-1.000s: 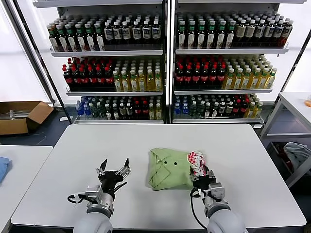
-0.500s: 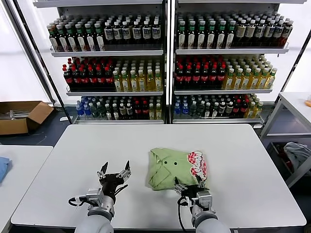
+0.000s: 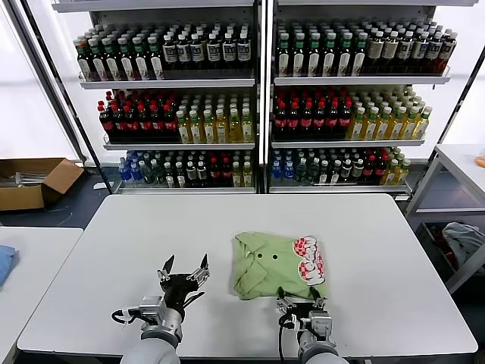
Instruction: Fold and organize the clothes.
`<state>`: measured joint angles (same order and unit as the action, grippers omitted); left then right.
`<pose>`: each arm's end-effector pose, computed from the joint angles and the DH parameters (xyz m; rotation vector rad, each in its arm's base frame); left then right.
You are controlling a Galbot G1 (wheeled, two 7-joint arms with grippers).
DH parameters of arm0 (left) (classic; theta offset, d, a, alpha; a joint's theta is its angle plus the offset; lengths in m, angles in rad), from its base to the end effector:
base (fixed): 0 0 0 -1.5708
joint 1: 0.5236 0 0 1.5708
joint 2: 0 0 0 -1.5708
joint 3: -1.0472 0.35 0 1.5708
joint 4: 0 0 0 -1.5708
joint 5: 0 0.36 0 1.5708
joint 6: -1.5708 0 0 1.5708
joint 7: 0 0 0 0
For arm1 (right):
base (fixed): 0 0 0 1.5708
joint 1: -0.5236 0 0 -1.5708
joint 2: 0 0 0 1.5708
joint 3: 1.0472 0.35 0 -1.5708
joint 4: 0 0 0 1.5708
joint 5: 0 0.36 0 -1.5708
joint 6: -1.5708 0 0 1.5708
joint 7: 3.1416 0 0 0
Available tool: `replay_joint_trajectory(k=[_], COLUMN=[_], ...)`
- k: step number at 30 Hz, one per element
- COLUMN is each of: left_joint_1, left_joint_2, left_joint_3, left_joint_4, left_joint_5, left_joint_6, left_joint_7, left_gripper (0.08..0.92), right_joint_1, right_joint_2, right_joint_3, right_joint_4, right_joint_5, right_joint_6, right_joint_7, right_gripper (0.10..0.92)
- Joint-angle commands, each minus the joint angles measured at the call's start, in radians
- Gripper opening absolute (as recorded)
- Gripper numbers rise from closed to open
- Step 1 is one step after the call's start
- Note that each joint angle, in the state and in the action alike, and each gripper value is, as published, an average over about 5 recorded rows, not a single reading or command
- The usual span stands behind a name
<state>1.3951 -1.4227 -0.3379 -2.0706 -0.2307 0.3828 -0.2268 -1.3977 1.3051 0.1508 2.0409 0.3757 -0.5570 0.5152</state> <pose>0.2291 -0.0315 -0.2790 -0.0691 -2.8570 0.1296 0.2083 0.0637 -0.3009 0.0203 -2.5699 0.0049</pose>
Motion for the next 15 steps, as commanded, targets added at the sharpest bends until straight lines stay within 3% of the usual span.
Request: replay_joint_trajectory(k=[1, 7, 15], left_joint_1=[0.000, 0.008, 0.047], left_joint_2=[0.000, 0.001, 0.007], left_joint_3=[0.003, 0.001, -0.024], left_joint_4=[0.003, 0.001, -0.028], left_joint_5=[0.001, 0.002, 0.003], left_joint_6=[0.001, 0.000, -0.004], left_joint_7=[0.002, 0.003, 0.003], left_gripper=[0.823, 0.823, 0.823], right_joint_1=[-0.038, 0.076, 0.364], right_joint_2=[-0.012, -0.017, 0.015], right_joint_3=[0.011, 0.018, -0.032], right_joint_4=[0.060, 0.076, -0.097], right_joint_5=[0.006, -0.105, -0.088], right_joint_6=[0.030, 0.154, 0.156], right_joint_7=[-0.022, -0.156, -0.162], right_gripper=[0.823, 0.823, 0.823])
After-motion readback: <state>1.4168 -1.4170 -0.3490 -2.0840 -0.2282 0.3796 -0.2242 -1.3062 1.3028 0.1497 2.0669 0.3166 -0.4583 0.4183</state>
